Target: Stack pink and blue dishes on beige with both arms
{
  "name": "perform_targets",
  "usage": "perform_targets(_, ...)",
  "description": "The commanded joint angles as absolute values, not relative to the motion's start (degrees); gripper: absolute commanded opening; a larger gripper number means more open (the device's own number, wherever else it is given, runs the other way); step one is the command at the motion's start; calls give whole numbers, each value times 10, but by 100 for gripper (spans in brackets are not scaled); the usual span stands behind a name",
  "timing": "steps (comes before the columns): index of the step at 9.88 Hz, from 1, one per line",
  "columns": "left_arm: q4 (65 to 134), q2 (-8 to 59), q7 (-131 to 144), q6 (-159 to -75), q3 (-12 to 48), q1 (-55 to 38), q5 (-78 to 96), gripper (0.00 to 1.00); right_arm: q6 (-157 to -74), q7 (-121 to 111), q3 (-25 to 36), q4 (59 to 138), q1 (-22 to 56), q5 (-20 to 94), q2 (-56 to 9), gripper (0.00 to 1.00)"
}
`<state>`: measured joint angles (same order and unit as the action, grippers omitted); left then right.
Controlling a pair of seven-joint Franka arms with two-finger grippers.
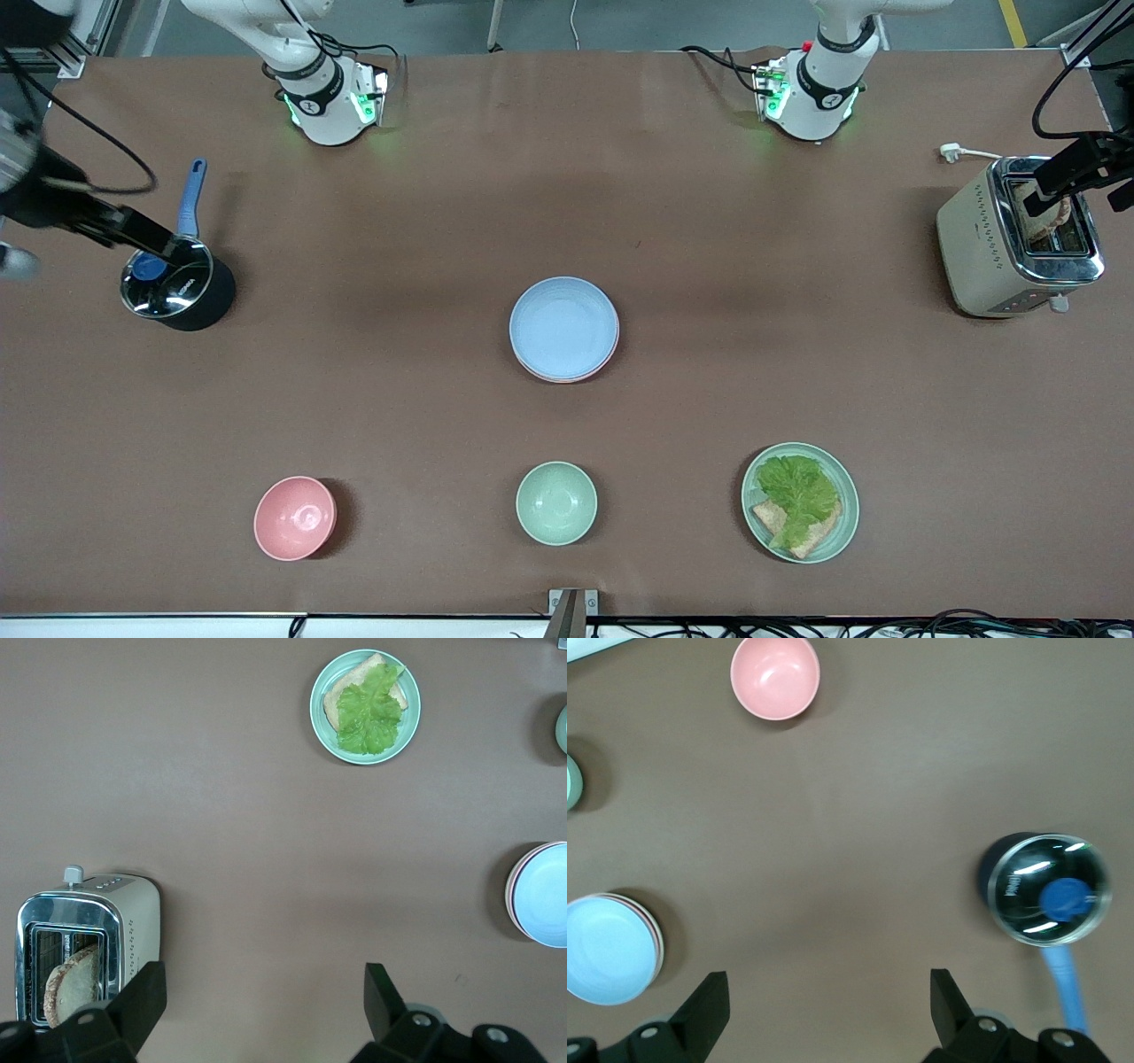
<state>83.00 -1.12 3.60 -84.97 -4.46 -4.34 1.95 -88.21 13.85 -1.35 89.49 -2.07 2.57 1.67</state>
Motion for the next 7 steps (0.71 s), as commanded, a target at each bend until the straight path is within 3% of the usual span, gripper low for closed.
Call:
perform_targets(1,851,-11,43,-856,-40,-46,-1,99,-860,47,10,864,-20,-1,30,100)
perform_targets(2,852,-12,44,-853,-40,-46,-1,99,-840,45,10,834,-25,0,20,100)
perform_targets(7,853,-12,49,-851,-40,-45,1,99,-818,-4,9,831,-25,-9,12,100)
